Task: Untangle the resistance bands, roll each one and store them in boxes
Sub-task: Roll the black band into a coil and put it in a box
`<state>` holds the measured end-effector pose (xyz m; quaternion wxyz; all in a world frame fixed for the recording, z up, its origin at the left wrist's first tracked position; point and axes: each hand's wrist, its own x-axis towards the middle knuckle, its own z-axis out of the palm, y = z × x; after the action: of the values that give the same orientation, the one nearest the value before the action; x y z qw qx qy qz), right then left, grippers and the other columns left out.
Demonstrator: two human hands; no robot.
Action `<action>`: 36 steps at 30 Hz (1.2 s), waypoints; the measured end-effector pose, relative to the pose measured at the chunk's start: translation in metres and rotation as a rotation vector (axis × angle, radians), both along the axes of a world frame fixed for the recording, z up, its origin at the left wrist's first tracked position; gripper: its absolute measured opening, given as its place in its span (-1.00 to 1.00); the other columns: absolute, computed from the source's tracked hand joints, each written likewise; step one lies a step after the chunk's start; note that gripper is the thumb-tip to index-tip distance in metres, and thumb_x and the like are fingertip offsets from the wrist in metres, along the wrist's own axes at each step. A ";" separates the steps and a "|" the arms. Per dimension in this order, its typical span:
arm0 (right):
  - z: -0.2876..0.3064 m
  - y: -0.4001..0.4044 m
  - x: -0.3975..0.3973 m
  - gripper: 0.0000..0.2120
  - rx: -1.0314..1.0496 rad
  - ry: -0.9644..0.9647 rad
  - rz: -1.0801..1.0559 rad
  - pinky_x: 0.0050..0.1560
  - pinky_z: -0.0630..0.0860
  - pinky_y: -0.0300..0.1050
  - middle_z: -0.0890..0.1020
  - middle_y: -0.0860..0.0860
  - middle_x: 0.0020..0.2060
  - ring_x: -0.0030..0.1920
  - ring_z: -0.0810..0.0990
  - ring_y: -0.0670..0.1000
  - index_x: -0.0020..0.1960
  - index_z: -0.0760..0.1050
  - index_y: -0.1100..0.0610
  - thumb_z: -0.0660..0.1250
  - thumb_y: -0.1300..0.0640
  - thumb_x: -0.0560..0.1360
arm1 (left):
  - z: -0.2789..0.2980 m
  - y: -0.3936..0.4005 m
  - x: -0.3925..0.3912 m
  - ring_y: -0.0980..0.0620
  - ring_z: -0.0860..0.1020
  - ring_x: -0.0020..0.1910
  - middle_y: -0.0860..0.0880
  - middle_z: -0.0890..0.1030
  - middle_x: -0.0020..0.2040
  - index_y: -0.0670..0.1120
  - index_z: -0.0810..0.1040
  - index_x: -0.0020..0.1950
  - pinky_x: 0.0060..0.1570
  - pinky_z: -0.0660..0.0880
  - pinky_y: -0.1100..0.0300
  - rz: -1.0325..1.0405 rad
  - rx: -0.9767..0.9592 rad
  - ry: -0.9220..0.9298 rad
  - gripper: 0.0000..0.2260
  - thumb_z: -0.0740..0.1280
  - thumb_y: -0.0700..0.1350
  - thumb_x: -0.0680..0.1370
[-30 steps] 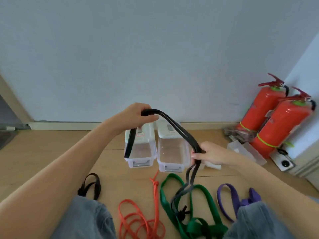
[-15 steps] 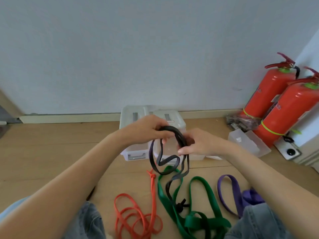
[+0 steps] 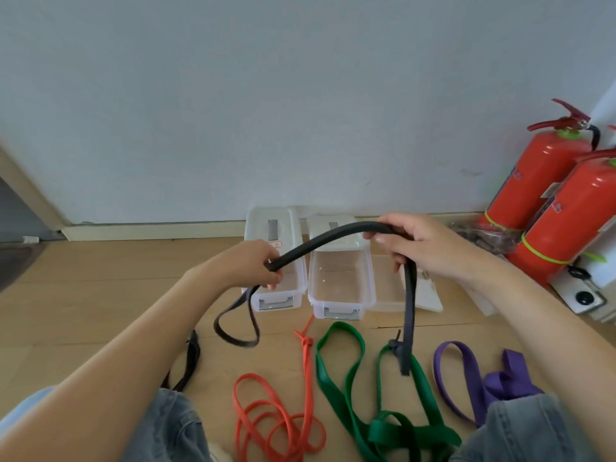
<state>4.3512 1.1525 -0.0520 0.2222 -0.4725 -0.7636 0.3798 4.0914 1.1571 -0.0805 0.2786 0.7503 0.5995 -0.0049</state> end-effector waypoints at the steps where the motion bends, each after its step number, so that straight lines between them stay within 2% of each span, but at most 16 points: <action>1: 0.004 -0.003 0.000 -0.86 0.011 0.014 0.017 -0.34 0.47 -0.37 0.48 -0.23 -0.50 -0.45 0.46 -0.24 0.04 0.52 -0.02 0.21 0.13 0.57 | 0.001 -0.002 0.002 0.11 0.54 -0.18 0.05 0.61 -0.18 -0.01 0.52 -0.16 -0.25 0.36 0.35 -0.020 -0.008 -0.013 -0.95 0.34 -0.10 0.50; 3: 0.009 -0.008 -0.003 -0.86 0.028 0.057 0.035 -0.41 0.36 -0.45 0.53 -0.23 -0.47 -0.48 0.43 -0.25 0.06 0.52 0.01 0.25 0.16 0.55 | 0.002 -0.008 0.009 0.10 0.57 -0.03 0.05 0.62 -0.04 -0.03 0.54 -0.05 -0.11 0.41 0.38 -0.060 -0.055 -0.145 -0.92 0.38 -0.08 0.49; 6: 0.010 -0.012 -0.012 -0.87 0.081 0.046 0.067 -0.31 0.35 -0.50 0.62 -0.18 -0.36 -0.41 0.48 -0.28 0.07 0.45 0.07 0.28 0.20 0.53 | 0.004 -0.017 0.032 0.18 0.56 0.11 0.05 0.61 0.10 -0.06 0.51 0.13 0.04 0.46 0.41 -0.094 -0.105 -0.489 -0.75 0.40 -0.13 0.48; 9: 0.009 -0.014 -0.017 -0.87 0.105 0.026 0.071 -0.27 0.36 -0.42 0.62 -0.13 -0.37 -0.38 0.50 -0.26 -0.04 0.39 0.06 0.31 0.23 0.50 | 0.000 -0.019 0.055 0.11 0.57 0.11 -0.05 0.63 0.09 -0.15 0.53 0.15 0.16 0.46 0.31 -0.097 -0.018 -0.682 -0.79 0.34 -0.18 0.52; 11: 0.009 -0.014 -0.016 -0.85 0.108 0.026 0.051 -0.15 0.42 -0.31 0.64 -0.12 -0.36 -0.29 0.56 -0.17 -0.08 0.39 0.03 0.34 0.22 0.49 | -0.005 -0.019 0.062 0.02 0.60 0.04 -0.10 0.65 -0.03 -0.22 0.53 0.10 0.17 0.48 0.17 -0.099 0.025 -0.727 -0.84 0.28 -0.20 0.55; 14: 0.007 -0.014 -0.010 -0.89 0.120 0.087 0.001 -0.16 0.45 -0.41 0.69 -0.06 -0.28 -0.24 0.62 -0.17 -0.07 0.45 0.11 0.36 0.25 0.47 | -0.015 -0.015 0.063 0.03 0.59 -0.10 0.03 0.62 -0.21 -0.17 0.51 -0.02 0.07 0.49 0.08 -0.146 0.135 -0.615 -0.91 0.28 -0.16 0.56; 18: 0.005 -0.016 -0.002 -0.90 0.027 0.262 -0.054 -0.26 0.49 -0.31 0.70 0.02 -0.25 -0.36 0.54 -0.15 -0.06 0.45 0.15 0.34 0.28 0.48 | -0.029 -0.010 0.053 0.01 0.60 -0.05 -0.01 0.64 -0.13 0.06 0.43 -0.10 0.09 0.48 0.05 -0.151 0.190 -0.336 -0.93 0.28 -0.10 0.56; 20: 0.007 -0.016 0.002 -0.89 -0.010 0.398 -0.099 -0.23 0.54 -0.24 0.69 0.05 -0.27 -0.34 0.55 -0.10 -0.07 0.45 0.14 0.32 0.32 0.48 | -0.033 -0.010 0.045 -0.04 0.59 -0.02 -0.06 0.65 -0.09 0.05 0.41 -0.11 0.08 0.48 0.03 -0.128 0.171 -0.267 -0.92 0.26 -0.09 0.57; 24: 0.013 -0.015 0.015 -0.88 -0.026 0.611 -0.181 -0.14 0.57 -0.25 0.69 0.03 -0.28 -0.24 0.64 -0.06 -0.05 0.46 0.16 0.29 0.35 0.48 | -0.020 -0.011 0.033 0.04 0.56 -0.07 0.05 0.60 -0.11 0.04 0.42 -0.10 -0.08 0.45 0.29 -0.105 0.186 -0.234 -0.92 0.22 -0.03 0.59; 26: 0.012 -0.013 0.026 -0.88 -0.070 0.365 -0.160 -0.07 0.54 -0.20 0.71 -0.01 -0.20 -0.14 0.66 -0.09 0.00 0.46 0.12 0.33 0.23 0.47 | -0.003 -0.012 0.025 0.11 0.55 -0.14 0.11 0.60 -0.16 -0.01 0.47 -0.08 -0.22 0.40 0.44 -0.113 0.235 -0.259 -0.90 0.20 -0.04 0.59; 28: 0.004 -0.010 0.035 -0.79 -0.107 -0.141 -0.057 0.06 0.49 -0.09 0.71 -0.03 -0.12 -0.03 0.64 -0.10 0.02 0.47 0.06 0.41 0.11 0.42 | 0.015 -0.018 0.017 0.23 0.54 -0.24 0.18 0.60 -0.24 -0.02 0.50 -0.10 -0.23 0.40 0.46 -0.133 0.280 -0.369 -0.88 0.21 -0.07 0.59; 30: -0.010 -0.011 0.035 -0.77 -0.204 -0.483 0.055 0.22 0.44 -0.01 0.66 -0.07 0.00 0.09 0.59 -0.04 0.02 0.46 -0.02 0.43 0.10 0.42 | 0.027 -0.027 0.018 0.28 0.47 -0.40 0.25 0.54 -0.40 0.03 0.50 -0.18 -0.33 0.34 0.46 -0.189 0.294 -0.420 -0.85 0.24 -0.09 0.58; 31: -0.017 -0.014 0.028 -0.74 -0.264 -0.525 0.091 0.28 0.40 -0.03 0.61 -0.11 0.06 0.15 0.56 -0.04 0.06 0.43 -0.06 0.42 0.10 0.43 | 0.028 -0.031 0.023 0.29 0.43 -0.44 0.26 0.51 -0.45 0.04 0.49 -0.21 -0.37 0.32 0.46 -0.223 0.279 -0.401 -0.84 0.26 -0.09 0.57; 33: -0.026 -0.019 0.011 -0.63 -0.284 -0.403 0.129 0.32 0.36 -0.09 0.53 -0.16 0.14 0.24 0.49 -0.08 0.13 0.40 -0.10 0.45 0.05 0.40 | 0.020 -0.036 0.037 0.30 0.42 -0.43 0.20 0.50 -0.45 -0.02 0.52 -0.18 -0.37 0.32 0.44 -0.285 0.249 -0.346 -0.86 0.27 -0.06 0.56; 35: -0.027 -0.022 -0.006 -0.65 -0.249 -0.187 0.113 0.24 0.43 -0.11 0.60 -0.13 0.09 0.15 0.55 -0.10 0.11 0.50 -0.05 0.48 0.00 0.36 | 0.012 -0.035 0.050 0.29 0.41 -0.41 0.17 0.47 -0.42 -0.10 0.54 -0.09 -0.37 0.31 0.41 -0.318 0.259 -0.310 -0.84 0.25 -0.03 0.57; 36: -0.025 -0.023 -0.013 -0.72 -0.197 -0.135 0.108 0.14 0.48 -0.11 0.65 -0.10 -0.03 0.03 0.60 -0.09 0.04 0.55 -0.02 0.47 -0.01 0.36 | 0.009 -0.032 0.052 0.29 0.41 -0.41 0.17 0.46 -0.41 -0.12 0.54 -0.07 -0.37 0.30 0.40 -0.323 0.259 -0.303 -0.83 0.25 -0.04 0.57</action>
<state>4.3378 1.1293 -0.0773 0.1018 -0.4747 -0.7603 0.4316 4.1436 1.1247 -0.0717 0.2624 0.8579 0.4191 0.1398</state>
